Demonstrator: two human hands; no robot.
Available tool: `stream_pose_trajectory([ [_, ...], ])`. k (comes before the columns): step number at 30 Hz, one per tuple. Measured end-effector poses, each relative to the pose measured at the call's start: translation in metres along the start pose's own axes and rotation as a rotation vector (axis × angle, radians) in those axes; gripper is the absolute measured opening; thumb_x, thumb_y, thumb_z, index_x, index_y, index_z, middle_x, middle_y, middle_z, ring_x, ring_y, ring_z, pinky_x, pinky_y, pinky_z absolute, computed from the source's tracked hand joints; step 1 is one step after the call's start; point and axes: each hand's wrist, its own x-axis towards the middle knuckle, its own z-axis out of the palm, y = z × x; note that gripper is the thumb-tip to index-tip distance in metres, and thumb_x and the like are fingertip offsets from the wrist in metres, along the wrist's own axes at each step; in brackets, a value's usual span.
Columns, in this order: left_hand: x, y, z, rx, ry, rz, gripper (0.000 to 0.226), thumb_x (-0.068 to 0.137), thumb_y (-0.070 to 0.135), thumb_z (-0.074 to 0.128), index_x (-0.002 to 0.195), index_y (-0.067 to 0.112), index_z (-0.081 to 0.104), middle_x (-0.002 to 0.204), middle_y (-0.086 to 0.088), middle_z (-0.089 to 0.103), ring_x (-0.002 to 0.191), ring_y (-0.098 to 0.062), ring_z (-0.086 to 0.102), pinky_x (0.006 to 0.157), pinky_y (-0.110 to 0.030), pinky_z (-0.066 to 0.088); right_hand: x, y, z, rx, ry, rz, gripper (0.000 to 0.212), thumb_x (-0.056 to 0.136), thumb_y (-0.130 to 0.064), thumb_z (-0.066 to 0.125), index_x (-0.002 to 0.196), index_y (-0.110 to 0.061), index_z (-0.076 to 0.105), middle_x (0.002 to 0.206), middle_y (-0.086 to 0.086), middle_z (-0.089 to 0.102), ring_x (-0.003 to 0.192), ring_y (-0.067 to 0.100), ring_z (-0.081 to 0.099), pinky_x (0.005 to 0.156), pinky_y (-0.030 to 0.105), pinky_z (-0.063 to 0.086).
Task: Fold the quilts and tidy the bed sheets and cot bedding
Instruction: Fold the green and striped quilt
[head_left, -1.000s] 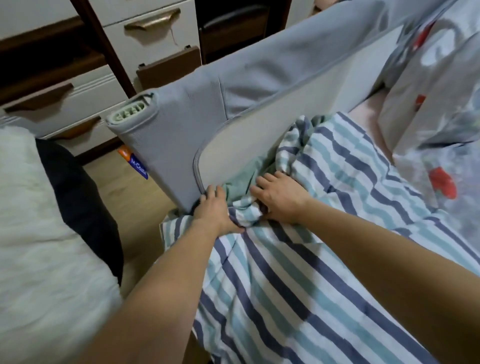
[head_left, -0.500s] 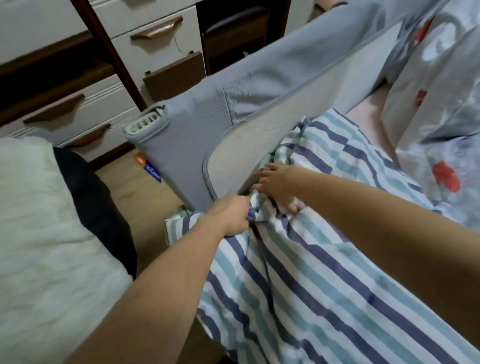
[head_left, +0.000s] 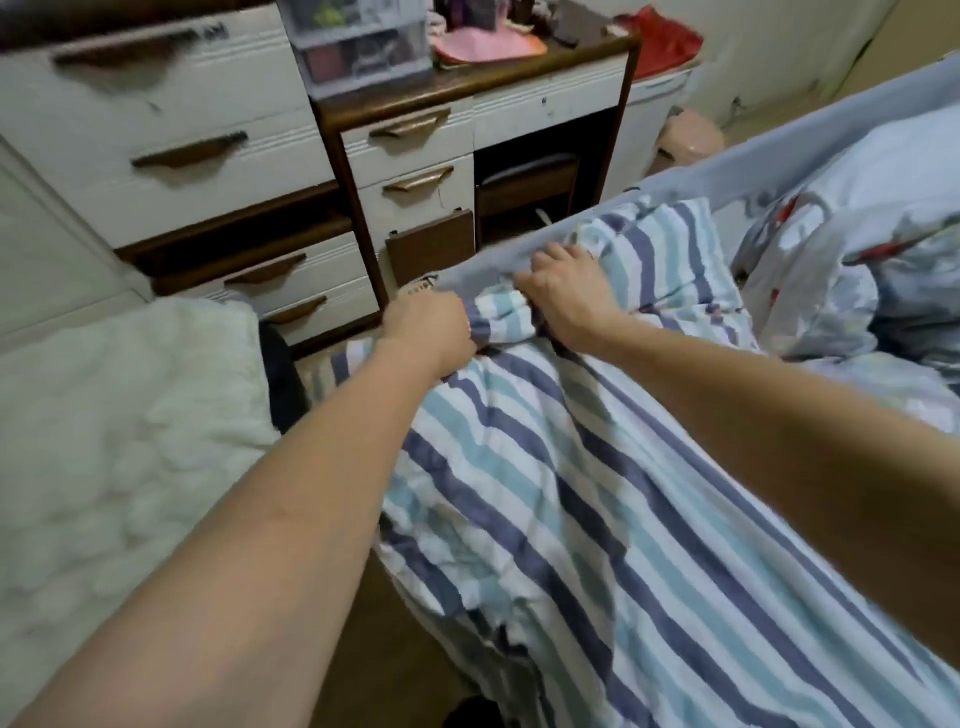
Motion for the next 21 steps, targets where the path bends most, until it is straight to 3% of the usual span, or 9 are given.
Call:
stream_pose_trajectory([
  [3, -0.009, -0.009, 0.004, 0.122, 0.044, 0.038, 0.024, 0.095, 0.027, 0.049, 0.115, 0.016, 0.057, 0.113, -0.009, 0.063, 0.102, -0.028, 0.06, 0.069, -0.032, 0.04, 0.007, -0.018, -0.003, 0.011, -0.072, -0.039, 0.032, 0.093, -0.014, 0.047, 0.123, -0.016, 0.056, 0.12, 0.013, 0.058, 0.115, 0.031, 0.047, 0.097, 0.039, 0.035],
  [5, 0.009, -0.012, -0.009, 0.14, 0.113, 0.061, 0.023, 0.097, 0.028, 0.045, 0.114, 0.018, 0.057, 0.111, -0.007, 0.063, 0.096, -0.027, 0.061, 0.066, -0.032, 0.04, 0.024, -0.011, -0.007, 0.021, -0.037, 0.033, 0.03, 0.092, -0.013, 0.047, 0.121, -0.015, 0.056, 0.117, 0.014, 0.058, 0.113, 0.032, 0.047, 0.096, 0.04, 0.035],
  [7, 0.028, -0.011, -0.016, 0.104, 0.082, 0.078, 0.018, 0.097, 0.032, 0.045, 0.105, 0.022, 0.057, 0.108, -0.005, 0.064, 0.086, -0.025, 0.056, 0.066, -0.032, 0.041, 0.028, -0.002, 0.001, 0.026, -0.057, 0.123, 0.031, 0.092, -0.015, 0.047, 0.123, -0.015, 0.055, 0.118, 0.014, 0.058, 0.113, 0.032, 0.048, 0.099, 0.041, 0.032],
  [9, 0.035, -0.003, -0.008, 0.042, -0.062, 0.115, 0.018, 0.093, 0.039, 0.049, 0.097, 0.022, 0.054, 0.106, -0.005, 0.063, 0.086, -0.025, 0.054, 0.068, -0.034, 0.043, 0.02, 0.004, 0.011, -0.021, -0.143, 0.077, 0.032, 0.091, -0.018, 0.052, 0.123, -0.018, 0.056, 0.12, 0.01, 0.058, 0.115, 0.03, 0.049, 0.101, 0.04, 0.029],
  [13, 0.029, 0.017, 0.01, -0.06, -0.332, 0.182, 0.05, 0.076, 0.061, 0.066, 0.09, 0.018, 0.045, 0.084, 0.002, 0.051, 0.075, -0.019, 0.052, 0.06, -0.029, 0.039, -0.007, 0.013, 0.018, -0.087, -0.243, -0.008, 0.03, 0.09, -0.022, 0.055, 0.12, -0.026, 0.059, 0.117, 0.001, 0.061, 0.113, 0.024, 0.048, 0.098, 0.04, 0.03],
  [16, 0.015, 0.06, 0.009, -0.146, -0.543, 0.298, 0.035, 0.079, 0.05, 0.068, 0.077, 0.022, 0.047, 0.08, 0.003, 0.053, 0.07, -0.014, 0.054, 0.055, -0.027, 0.041, -0.053, 0.026, 0.025, -0.03, -0.234, 0.09, 0.03, 0.095, -0.022, 0.046, 0.121, -0.027, 0.059, 0.119, 0.002, 0.056, 0.116, 0.025, 0.043, 0.096, 0.038, 0.029],
  [19, -0.012, 0.11, 0.003, -0.324, -0.736, 0.33, 0.027, 0.08, 0.042, 0.068, 0.085, 0.021, 0.051, 0.09, 0.001, 0.061, 0.076, -0.015, 0.059, 0.07, -0.028, 0.05, -0.11, 0.049, 0.009, 0.04, -0.185, 0.192, 0.028, 0.096, -0.021, 0.044, 0.117, -0.025, 0.062, 0.117, 0.005, 0.054, 0.117, 0.027, 0.041, 0.096, 0.04, 0.027],
  [21, -0.029, 0.132, 0.0, -0.442, -0.843, 0.302, 0.038, 0.077, 0.041, 0.07, 0.102, 0.017, 0.053, 0.104, -0.004, 0.064, 0.089, -0.02, 0.063, 0.089, -0.041, 0.054, -0.136, 0.061, -0.003, 0.032, -0.188, 0.211, 0.027, 0.095, -0.019, 0.044, 0.113, -0.025, 0.062, 0.111, 0.004, 0.055, 0.114, 0.027, 0.042, 0.091, 0.039, 0.027],
])
